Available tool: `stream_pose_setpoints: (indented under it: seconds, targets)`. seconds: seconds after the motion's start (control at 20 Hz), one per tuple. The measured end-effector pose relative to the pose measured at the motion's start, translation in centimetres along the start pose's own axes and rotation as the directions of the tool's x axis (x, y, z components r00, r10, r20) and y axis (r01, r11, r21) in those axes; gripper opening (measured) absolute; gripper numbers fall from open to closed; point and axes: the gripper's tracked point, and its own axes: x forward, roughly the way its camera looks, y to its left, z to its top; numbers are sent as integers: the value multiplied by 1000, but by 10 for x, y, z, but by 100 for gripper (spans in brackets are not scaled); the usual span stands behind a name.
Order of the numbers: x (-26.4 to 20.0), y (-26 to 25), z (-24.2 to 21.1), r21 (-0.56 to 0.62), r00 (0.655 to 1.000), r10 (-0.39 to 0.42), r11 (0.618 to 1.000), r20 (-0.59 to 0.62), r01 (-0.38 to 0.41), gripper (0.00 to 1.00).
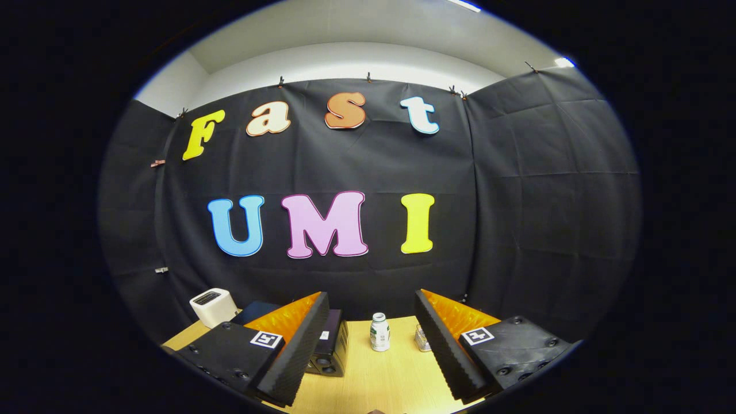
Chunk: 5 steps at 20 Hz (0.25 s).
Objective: Open the toaster oven, put the food inside, and close the toaster oven door.
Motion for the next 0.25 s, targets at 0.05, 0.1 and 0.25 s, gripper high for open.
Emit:
stream_pose_setpoints:
  seconds: [0.05, 0.1, 0.25]
  targets:
    - [0, -1, -2, -2, 1000, -1, 1000, -2, 1, 97]
    - [0, -2, -2, -4, 1000, -2, 1000, -5, 2, 97]
    - [0, -3, -5, -4, 1000, -7, 1000, -15, 7, 97]
